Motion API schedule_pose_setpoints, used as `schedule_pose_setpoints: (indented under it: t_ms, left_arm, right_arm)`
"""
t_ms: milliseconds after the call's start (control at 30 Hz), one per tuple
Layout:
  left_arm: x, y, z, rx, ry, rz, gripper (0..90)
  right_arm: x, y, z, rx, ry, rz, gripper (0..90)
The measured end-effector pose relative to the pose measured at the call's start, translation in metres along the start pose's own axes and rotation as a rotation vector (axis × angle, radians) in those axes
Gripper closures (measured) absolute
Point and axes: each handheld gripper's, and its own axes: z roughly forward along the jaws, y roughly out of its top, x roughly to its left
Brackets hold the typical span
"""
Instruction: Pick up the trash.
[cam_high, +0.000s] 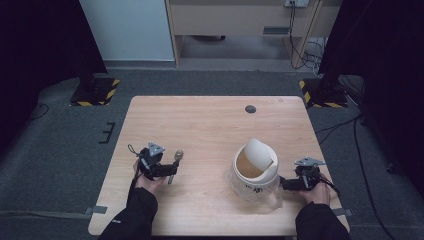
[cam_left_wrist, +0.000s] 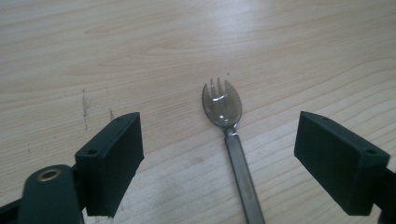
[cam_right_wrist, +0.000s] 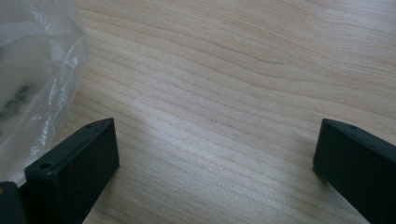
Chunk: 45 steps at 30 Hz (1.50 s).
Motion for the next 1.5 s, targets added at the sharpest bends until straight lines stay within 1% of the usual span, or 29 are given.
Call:
schedule_pose_setpoints:
  t_ms: [133,233,300,333,433,500,533,567,600,633,667,700,733,767,833,867,900,1033,1067,1100,1133,1200,1300,1367,1433,1467,1500]
  left_arm:
    - [0.003,-0.002,0.008,0.041,0.01,-0.006,16.9]
    - [0.001,-0.003,0.013,0.077,0.014,0.01,18.1]
    - [-0.001,-0.004,0.016,0.091,0.009,0.015,19.6]
    - [-0.002,-0.004,0.018,0.104,0.008,0.026,20.7]
    - [-0.003,-0.005,0.021,0.126,0.002,0.036,25.7]
    - [-0.004,-0.006,0.023,0.137,0.005,0.038,26.7]
    - [-0.003,-0.006,0.023,0.147,0.005,0.036,29.6]
    - [-0.003,-0.006,0.024,0.154,0.004,0.032,29.6]
    - [-0.003,-0.007,0.024,0.158,0.001,0.028,35.1]
    - [-0.003,-0.008,0.024,0.156,-0.002,0.022,35.1]
    - [-0.002,-0.009,0.025,0.159,-0.005,0.013,39.9]
    - [-0.002,-0.01,0.025,0.166,-0.005,0.012,39.9]
    - [-0.003,-0.01,0.026,0.172,-0.006,0.01,42.5]
    - [-0.003,-0.01,0.026,0.172,-0.006,0.009,42.5]
    - [-0.004,-0.01,0.025,0.172,-0.007,0.008,48.2]
    - [-0.004,-0.01,0.025,0.172,-0.004,0.011,48.2]
    - [-0.005,-0.01,0.025,0.172,-0.003,0.014,53.4]
    - [-0.007,-0.01,0.024,0.171,0.0,0.025,66.0]
    - [-0.008,-0.01,0.024,0.171,0.0,0.027,69.0]
    - [-0.008,-0.01,0.024,0.17,-0.001,0.029,69.0]
    - [-0.009,-0.01,0.023,0.172,-0.002,0.032,74.3]
    - [-0.009,-0.01,0.023,0.174,-0.001,0.034,78.3]
    - [-0.008,-0.01,0.023,0.177,-0.002,0.028,78.5]
    - [-0.008,-0.009,0.022,0.18,0.0,0.03,78.6]
    - [-0.008,-0.007,0.02,0.166,-0.002,0.023,78.6]
    - [-0.007,-0.006,0.018,0.155,-0.004,0.014,78.6]
    - [-0.006,-0.005,0.016,0.142,-0.007,0.007,78.6]
  right_arm:
    - [0.0,0.0,0.0,0.004,0.0,0.004,0.5]
    - [0.0,0.0,0.0,0.004,0.0,0.003,0.5]
    - [0.0,0.0,0.0,0.004,0.0,0.003,0.5]
    - [0.0,0.0,0.0,0.004,0.0,0.003,0.5]
    - [0.0,0.0,0.0,0.008,0.002,0.001,0.5]
    - [0.0,0.0,0.0,0.009,0.002,0.003,0.5]
    - [0.0,0.0,0.0,0.008,0.001,0.001,0.5]
    - [0.0,0.0,0.0,0.008,0.001,0.001,0.5]
    - [0.0,0.0,0.0,0.009,0.002,0.003,0.5]
    - [0.0,0.0,0.0,0.009,0.002,0.003,0.5]
    - [0.0,0.0,0.0,0.007,0.001,0.004,0.5]
    - [0.0,0.0,0.0,0.007,0.001,0.004,0.5]
    - [0.0,0.0,0.0,0.008,0.001,0.003,0.5]
    - [0.0,0.0,0.0,0.008,0.001,0.003,0.5]
    - [0.0,0.001,0.0,0.007,0.0,0.002,0.5]
    - [0.0,0.001,0.0,0.008,0.001,0.003,0.5]
    - [0.0,0.001,0.0,0.008,0.0,0.004,0.5]
    - [0.0,0.001,0.0,0.011,0.0,0.004,0.7]
    - [0.0,0.001,0.0,0.012,0.001,0.006,0.8]
    - [0.0,0.001,0.0,0.012,0.001,0.006,0.8]
    - [0.001,0.001,-0.001,0.014,0.0,0.008,1.3]
    - [0.001,0.002,-0.001,0.017,-0.002,0.011,2.3]
    - [0.0,0.002,-0.001,0.018,-0.003,0.016,3.7]
    - [0.0,0.003,-0.003,0.019,0.003,0.007,7.0]
    - [0.0,0.003,-0.003,0.02,0.005,0.003,7.9]
    - [0.0,0.004,-0.004,0.022,0.006,0.001,10.8]
    - [0.0,0.004,-0.004,0.022,0.006,0.001,10.8]
